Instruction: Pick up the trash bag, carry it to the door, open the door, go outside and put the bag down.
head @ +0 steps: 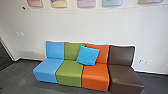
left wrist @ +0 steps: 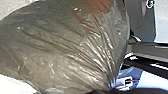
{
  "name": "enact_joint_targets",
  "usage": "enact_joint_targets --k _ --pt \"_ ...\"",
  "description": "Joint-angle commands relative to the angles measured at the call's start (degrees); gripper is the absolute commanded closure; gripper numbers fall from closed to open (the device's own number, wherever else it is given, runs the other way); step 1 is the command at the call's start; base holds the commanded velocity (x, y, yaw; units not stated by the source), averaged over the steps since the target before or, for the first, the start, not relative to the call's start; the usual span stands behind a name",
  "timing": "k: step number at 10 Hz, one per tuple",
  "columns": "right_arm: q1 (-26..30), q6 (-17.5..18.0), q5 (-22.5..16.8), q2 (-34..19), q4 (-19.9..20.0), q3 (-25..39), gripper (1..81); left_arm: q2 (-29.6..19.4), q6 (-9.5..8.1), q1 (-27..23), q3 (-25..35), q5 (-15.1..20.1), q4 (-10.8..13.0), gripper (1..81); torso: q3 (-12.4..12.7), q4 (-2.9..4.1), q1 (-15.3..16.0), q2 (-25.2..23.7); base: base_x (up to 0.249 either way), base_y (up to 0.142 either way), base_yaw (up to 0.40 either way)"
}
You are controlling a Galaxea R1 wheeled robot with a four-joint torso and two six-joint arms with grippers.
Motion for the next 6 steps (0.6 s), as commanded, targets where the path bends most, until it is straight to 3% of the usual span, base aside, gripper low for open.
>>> enact_joint_targets --k 1,2,4,5,6 --pt "1.8 0.1 -2.8 0.1 -0.6 -0.7 1.0 -0.1 0.27 -3.0 -0.2 4.1 -0.5 81.1 0.0 -0.02 0.0 -0.1 0.000 0.000 0.000" --pt "1.7 0.0 -2.8 0.1 -0.6 -0.7 1.0 0.3 0.27 -3.0 -0.2 2.1 -0.4 81.1 2.1 -0.02 -0.1 0.5 0.000 0.000 0.000" --pt "1.6 -0.1 -2.8 0.2 -0.7 -0.7 1.0 0.7 0.45 -3.0 -0.2 1.1 -0.4 81.1 4.1 -0.02 -0.1 0.4 0.000 0.000 0.000" --pt "1.6 -0.1 -2.8 0.3 -0.7 -0.7 1.0 0.8 0.45 -3.0 -0.2 1.1 -0.4 81.1 1.8 -0.02 -0.2 0.3 0.000 0.000 0.000" --pt "1.6 -0.3 -2.8 0.5 -0.8 -0.8 1.0 0.8 0.45 -3.0 -0.2 1.1 -0.4 81.1 3.0 -0.02 -0.2 0.3 0.000 0.000 0.000"
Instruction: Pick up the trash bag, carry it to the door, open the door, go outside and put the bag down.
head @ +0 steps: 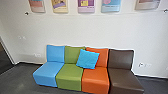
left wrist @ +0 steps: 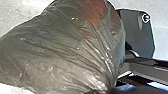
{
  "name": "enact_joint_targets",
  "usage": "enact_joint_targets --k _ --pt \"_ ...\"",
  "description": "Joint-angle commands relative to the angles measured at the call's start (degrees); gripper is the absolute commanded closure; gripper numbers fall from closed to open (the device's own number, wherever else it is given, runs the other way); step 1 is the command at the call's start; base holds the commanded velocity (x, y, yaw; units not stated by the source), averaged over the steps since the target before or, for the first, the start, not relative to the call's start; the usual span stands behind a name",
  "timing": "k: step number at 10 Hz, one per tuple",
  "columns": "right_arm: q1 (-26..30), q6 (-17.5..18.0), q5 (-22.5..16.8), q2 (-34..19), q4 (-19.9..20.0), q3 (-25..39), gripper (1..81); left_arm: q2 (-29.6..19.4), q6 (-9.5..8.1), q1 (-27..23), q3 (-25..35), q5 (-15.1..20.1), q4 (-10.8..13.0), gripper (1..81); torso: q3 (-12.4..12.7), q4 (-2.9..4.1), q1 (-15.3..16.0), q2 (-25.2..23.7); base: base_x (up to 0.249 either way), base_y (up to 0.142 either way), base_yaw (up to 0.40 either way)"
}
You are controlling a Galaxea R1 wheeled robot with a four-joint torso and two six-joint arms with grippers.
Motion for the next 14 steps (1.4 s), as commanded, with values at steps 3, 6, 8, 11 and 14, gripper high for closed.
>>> enact_joint_targets --k 3,6,8,11,14 --pt "1.8 -0.2 -3.1 1.7 -0.8 -1.8 1.0 0.1 0.42 -2.9 -0.9 4.3 0.3 81.1 0.1 0.00 0.0 0.0 0.000 0.000 0.000" --pt "1.7 -0.3 -3.1 3.3 -0.9 -4.0 1.0 0.6 0.42 -2.4 -0.9 4.4 2.3 81.1 0.1 0.00 0.0 0.0 0.000 0.000 0.000" --pt "1.7 -0.3 -3.1 3.4 -0.9 -4.0 1.0 0.3 0.42 -2.4 -1.0 4.4 2.2 81.1 0.1 0.00 0.0 0.0 0.000 0.000 0.000" --pt "1.7 -0.3 -3.2 3.4 -0.9 -4.0 1.0 0.2 0.42 -2.4 -1.0 4.4 2.2 81.1 0.1 0.00 0.0 0.0 0.000 0.000 0.000" --pt "1.6 -0.3 -3.2 3.5 -0.9 -4.0 1.0 0.2 0.42 -2.4 -0.9 4.5 2.2 81.1 0.1 0.00 0.0 0.0 0.000 0.000 -0.062"
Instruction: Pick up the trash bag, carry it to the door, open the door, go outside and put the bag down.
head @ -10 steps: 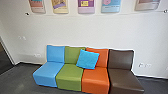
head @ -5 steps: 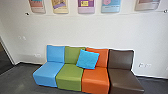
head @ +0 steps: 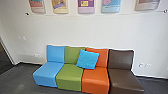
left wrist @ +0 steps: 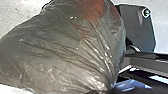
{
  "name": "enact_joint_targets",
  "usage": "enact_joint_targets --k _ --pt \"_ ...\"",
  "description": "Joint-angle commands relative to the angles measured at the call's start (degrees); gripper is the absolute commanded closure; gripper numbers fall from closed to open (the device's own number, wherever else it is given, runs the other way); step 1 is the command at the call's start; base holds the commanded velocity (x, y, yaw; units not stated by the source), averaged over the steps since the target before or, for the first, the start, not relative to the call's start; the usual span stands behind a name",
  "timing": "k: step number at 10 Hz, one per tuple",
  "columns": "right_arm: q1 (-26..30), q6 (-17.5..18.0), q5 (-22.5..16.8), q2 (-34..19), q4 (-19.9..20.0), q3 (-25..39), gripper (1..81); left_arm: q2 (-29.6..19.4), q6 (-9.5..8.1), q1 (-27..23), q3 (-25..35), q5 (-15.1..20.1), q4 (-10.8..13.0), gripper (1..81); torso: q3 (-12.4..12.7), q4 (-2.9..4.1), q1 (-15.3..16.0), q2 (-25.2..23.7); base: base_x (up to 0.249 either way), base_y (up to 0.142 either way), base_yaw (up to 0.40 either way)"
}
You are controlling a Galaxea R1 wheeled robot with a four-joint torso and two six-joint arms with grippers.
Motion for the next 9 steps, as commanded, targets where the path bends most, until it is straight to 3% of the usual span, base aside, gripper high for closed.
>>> enact_joint_targets --k 1,9 --pt "1.7 -0.3 -3.0 -0.1 -0.7 0.3 1.0 -0.3 0.42 -3.2 -0.2 4.3 0.2 81.1 0.0 0.00 0.0 0.0 0.000 0.000 -0.112" --pt "1.6 -0.3 -3.0 0.0 -0.8 0.3 1.0 -0.4 0.42 -3.2 -0.2 4.4 0.3 81.1 0.0 0.00 0.0 0.0 0.000 0.000 -0.140"
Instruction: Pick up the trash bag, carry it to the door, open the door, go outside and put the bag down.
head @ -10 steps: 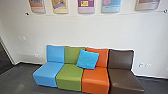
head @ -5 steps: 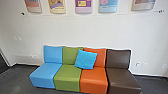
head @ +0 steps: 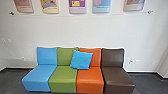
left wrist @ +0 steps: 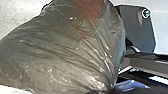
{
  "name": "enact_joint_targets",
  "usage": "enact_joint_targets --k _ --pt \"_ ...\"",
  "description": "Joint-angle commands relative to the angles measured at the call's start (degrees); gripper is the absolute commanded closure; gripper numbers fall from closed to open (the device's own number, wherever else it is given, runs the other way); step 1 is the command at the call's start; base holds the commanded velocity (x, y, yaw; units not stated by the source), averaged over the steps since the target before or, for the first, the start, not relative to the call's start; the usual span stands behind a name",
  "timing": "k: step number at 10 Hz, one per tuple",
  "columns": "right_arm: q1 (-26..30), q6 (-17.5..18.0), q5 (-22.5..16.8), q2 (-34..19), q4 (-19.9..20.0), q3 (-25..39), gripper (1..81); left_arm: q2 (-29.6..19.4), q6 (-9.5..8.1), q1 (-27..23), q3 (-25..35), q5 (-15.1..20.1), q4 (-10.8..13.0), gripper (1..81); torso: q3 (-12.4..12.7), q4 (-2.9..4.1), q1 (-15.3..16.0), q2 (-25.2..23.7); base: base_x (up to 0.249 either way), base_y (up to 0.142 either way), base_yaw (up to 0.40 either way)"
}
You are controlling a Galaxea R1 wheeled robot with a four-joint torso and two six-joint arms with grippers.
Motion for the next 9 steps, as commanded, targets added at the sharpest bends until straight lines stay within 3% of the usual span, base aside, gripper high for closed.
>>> enact_joint_targets --k 1,9 --pt "1.9 -0.3 -3.1 -0.2 -0.7 0.4 1.0 -0.4 0.42 -3.1 -0.2 4.3 0.4 81.1 0.0 0.00 0.0 0.0 0.000 0.000 -0.164" --pt "1.6 -0.3 -3.1 0.3 -0.7 -0.3 1.0 -0.3 0.51 -3.1 -0.2 4.3 0.5 81.1 0.0 0.00 0.0 0.0 0.000 0.000 -0.209"
